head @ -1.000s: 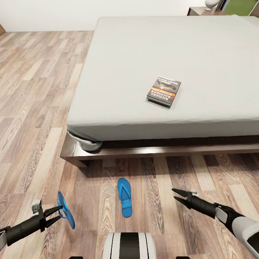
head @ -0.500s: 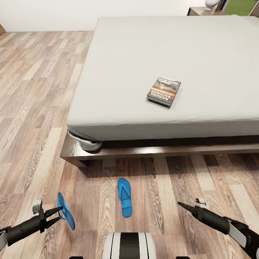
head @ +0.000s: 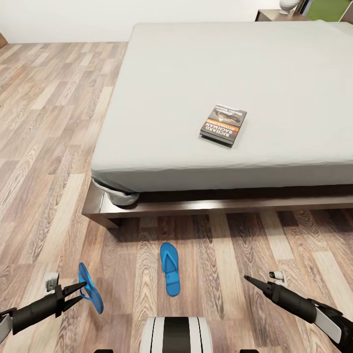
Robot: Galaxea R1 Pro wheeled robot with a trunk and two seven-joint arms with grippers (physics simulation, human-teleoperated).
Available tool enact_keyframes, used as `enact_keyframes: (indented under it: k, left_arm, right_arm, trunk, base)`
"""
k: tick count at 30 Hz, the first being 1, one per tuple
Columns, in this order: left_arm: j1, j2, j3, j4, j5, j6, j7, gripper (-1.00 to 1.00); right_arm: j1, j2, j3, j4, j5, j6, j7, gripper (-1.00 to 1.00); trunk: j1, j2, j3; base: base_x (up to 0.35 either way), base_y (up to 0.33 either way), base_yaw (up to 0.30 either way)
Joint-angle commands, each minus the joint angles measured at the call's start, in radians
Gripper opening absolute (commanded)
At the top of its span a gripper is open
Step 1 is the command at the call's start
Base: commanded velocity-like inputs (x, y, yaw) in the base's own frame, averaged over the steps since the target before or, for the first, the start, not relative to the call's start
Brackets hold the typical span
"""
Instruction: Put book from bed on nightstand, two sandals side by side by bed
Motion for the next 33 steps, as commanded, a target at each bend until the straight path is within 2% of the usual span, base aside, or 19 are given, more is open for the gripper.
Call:
enact_keyframes:
  k: [1,3,4,8,13,16,18,20,21,23,26,31,33]
  left_arm:
    - [-0.001,0.000,0.003,-0.013,0.005,0.008,0.019,-1.00]
    - [-0.001,-0.001,0.005,-0.062,0.009,0.021,0.040,-1.00]
    - [-0.002,-0.006,0.004,-0.135,0.006,0.068,0.054,-1.00]
    - [-0.002,-0.037,0.001,-0.307,-0.001,0.208,0.084,-1.00]
    - [-0.002,-0.054,0.000,-0.449,0.004,0.264,0.173,-1.00]
    - [-0.002,-0.058,-0.014,-0.490,0.004,0.271,0.189,-1.00]
    - [-0.002,-0.061,-0.051,-0.503,0.004,0.273,0.194,-1.00]
    - [-0.002,-0.072,-0.119,-0.514,0.003,0.274,0.197,-1.00]
    - [-0.002,-0.083,-0.147,-0.517,0.002,0.274,0.198,-1.00]
    - [-0.002,-0.107,-0.175,-0.520,0.000,0.274,0.200,-1.00]
    - [-0.002,-0.137,-0.195,-0.523,0.000,0.274,0.221,-1.00]
    - [-0.002,-0.158,-0.201,-0.524,0.005,0.275,0.281,-1.00]
    - [-0.002,-0.178,-0.203,-0.526,0.004,0.274,0.293,-1.00]
  right_arm:
    - [-0.001,0.000,0.008,0.004,-0.010,0.010,0.002,1.00]
    - [-0.001,0.001,0.008,0.008,-0.009,0.010,0.002,1.00]
    - [-0.001,0.002,0.008,0.009,-0.008,0.010,0.002,1.00]
    - [-0.001,0.002,0.010,0.011,-0.005,0.010,0.002,1.00]
    - [-0.001,0.001,0.008,0.012,-0.004,0.011,0.003,1.00]
    - [-0.001,0.001,0.007,0.012,-0.004,0.011,0.003,1.00]
    - [-0.001,0.001,0.008,0.012,-0.004,0.011,0.003,1.00]
    - [-0.001,0.001,0.008,0.012,-0.004,0.012,0.003,1.00]
    - [-0.001,0.001,0.008,0.012,-0.004,0.012,0.002,1.00]
    - [-0.001,0.001,0.008,0.012,-0.004,0.013,0.002,1.00]
    - [-0.001,0.001,0.007,0.012,-0.004,0.014,0.002,1.00]
    - [-0.001,0.001,0.007,0.019,-0.004,0.014,0.003,1.00]
    - [-0.001,0.001,0.007,0.021,-0.004,0.014,0.002,1.00]
  trunk:
    - [0.000,0.000,-0.001]
    - [0.000,0.000,-0.001]
    - [0.000,0.000,-0.001]
    - [0.000,0.000,-0.001]
    - [0.000,0.000,-0.001]
    - [0.000,0.000,-0.001]
    - [0.000,0.000,-0.001]
    - [0.000,0.000,-0.001]
    - [0.000,0.000,-0.001]
    - [0.000,0.000,-0.001]
    - [0.000,0.000,-0.001]
    - [0.000,0.000,-0.001]
    - [0.000,0.000,-0.001]
  base:
    - [0.000,0.000,0.000]
    - [0.000,0.000,0.000]
    - [0.000,0.000,0.000]
    - [0.000,0.000,0.000]
    - [0.000,0.000,0.000]
    - [0.000,0.000,0.000]
    - [0.000,0.000,0.000]
    - [0.000,0.000,0.000]
    - [0.000,0.000,0.000]
    - [0.000,0.000,0.000]
    - [0.000,0.000,0.000]
    - [0.000,0.000,0.000]
    - [0.000,0.000,0.000]
